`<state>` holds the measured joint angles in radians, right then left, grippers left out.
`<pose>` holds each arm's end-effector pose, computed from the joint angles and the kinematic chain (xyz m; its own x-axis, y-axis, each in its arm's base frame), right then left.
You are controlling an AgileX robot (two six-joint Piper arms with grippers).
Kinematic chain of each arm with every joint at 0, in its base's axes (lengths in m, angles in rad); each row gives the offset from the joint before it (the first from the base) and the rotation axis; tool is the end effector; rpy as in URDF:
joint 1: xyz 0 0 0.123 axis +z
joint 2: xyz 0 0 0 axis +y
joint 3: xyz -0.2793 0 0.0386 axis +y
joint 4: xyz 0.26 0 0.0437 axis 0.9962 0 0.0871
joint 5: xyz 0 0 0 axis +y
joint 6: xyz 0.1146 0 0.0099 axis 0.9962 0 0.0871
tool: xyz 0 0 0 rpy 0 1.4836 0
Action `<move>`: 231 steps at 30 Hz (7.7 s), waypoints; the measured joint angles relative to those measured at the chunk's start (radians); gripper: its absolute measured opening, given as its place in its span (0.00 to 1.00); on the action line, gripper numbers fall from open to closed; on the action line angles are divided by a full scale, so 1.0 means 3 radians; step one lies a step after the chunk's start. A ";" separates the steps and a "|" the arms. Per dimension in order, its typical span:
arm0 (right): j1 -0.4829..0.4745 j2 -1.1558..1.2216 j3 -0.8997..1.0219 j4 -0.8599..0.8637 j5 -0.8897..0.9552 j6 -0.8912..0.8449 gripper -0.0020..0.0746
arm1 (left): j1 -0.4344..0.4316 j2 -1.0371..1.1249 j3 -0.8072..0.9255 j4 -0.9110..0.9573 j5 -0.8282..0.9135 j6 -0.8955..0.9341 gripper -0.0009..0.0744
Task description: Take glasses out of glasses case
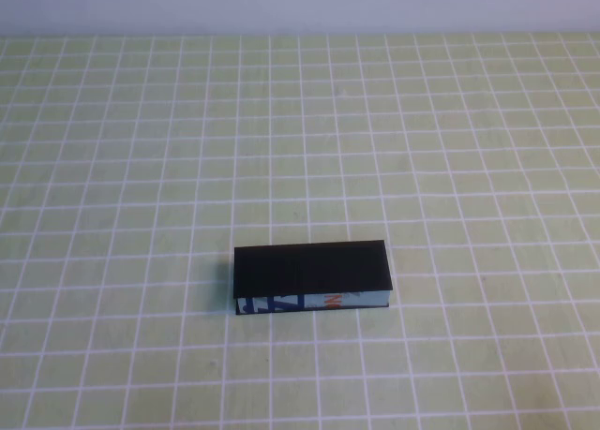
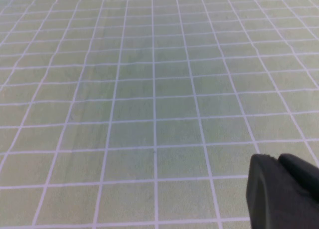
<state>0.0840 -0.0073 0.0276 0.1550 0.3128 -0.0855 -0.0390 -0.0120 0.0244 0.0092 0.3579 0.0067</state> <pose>0.0920 0.0132 0.1703 -0.2468 0.0414 -0.9682 -0.1147 0.9908 0.0716 0.0911 -0.0032 0.1665 -0.2785 0.0262 -0.9601 0.0402 0.9991 0.0156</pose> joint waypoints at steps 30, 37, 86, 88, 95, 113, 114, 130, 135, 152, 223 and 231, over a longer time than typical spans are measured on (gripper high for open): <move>0.0000 0.0000 0.0000 0.0000 0.0000 0.0000 0.00 | 0.0000 0.0000 0.0000 0.0006 -0.0099 0.0000 0.01; 0.0000 0.0000 0.0000 0.0000 0.0000 0.0000 0.00 | 0.0000 0.0000 0.0000 -0.0218 -0.0210 -0.0022 0.01; 0.0000 0.0000 0.0000 0.0000 0.0000 0.0000 0.00 | -0.0095 0.5325 -0.3376 -0.3575 0.1308 0.2820 0.01; 0.0000 0.0000 0.0000 0.0000 0.0000 0.0000 0.00 | -0.0244 0.5482 -0.3476 -0.3569 0.1300 0.2841 0.01; 0.0000 0.0000 0.0000 0.0000 0.0000 0.0000 0.00 | -0.0639 0.5941 -0.3797 -0.3543 0.1151 0.2869 0.01; 0.0000 0.0000 0.0000 0.1390 -0.0765 0.0000 0.00 | -0.0689 0.6704 -0.4197 -0.3398 0.1130 0.2849 0.01; 0.0000 0.0000 0.0000 0.1505 -0.0868 0.0000 0.00 | -0.0689 0.6711 -0.4197 -0.3398 0.1123 0.2849 0.01; 0.0000 0.1752 -0.1396 0.1590 0.1074 -0.0251 0.00 | -0.0689 0.6711 -0.4197 -0.3353 0.1123 0.2821 0.01; 0.0000 0.2728 -0.1887 0.1637 0.1410 -0.0822 0.00 | -0.0689 0.6711 -0.4197 -0.3313 0.1123 0.2821 0.01; 0.1972 0.4962 -0.3529 0.0691 0.1042 -0.1359 0.00 | -0.0689 0.6711 -0.4197 -0.3308 0.1123 0.2821 0.01; 0.2365 0.5944 -0.4165 -0.1245 0.0175 -0.1876 0.02 | -0.0395 0.6122 -0.4222 -0.3094 0.1346 0.2780 0.01; 0.2365 0.5944 -0.4165 -0.1256 0.0175 -0.1856 0.02 | -0.0191 0.5622 -0.3991 -0.3167 0.1951 0.3311 0.01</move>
<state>0.7935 1.7760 -1.2218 -0.2217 0.3653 -0.6422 -0.0962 1.6746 -1.1728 -0.9410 0.9431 0.9999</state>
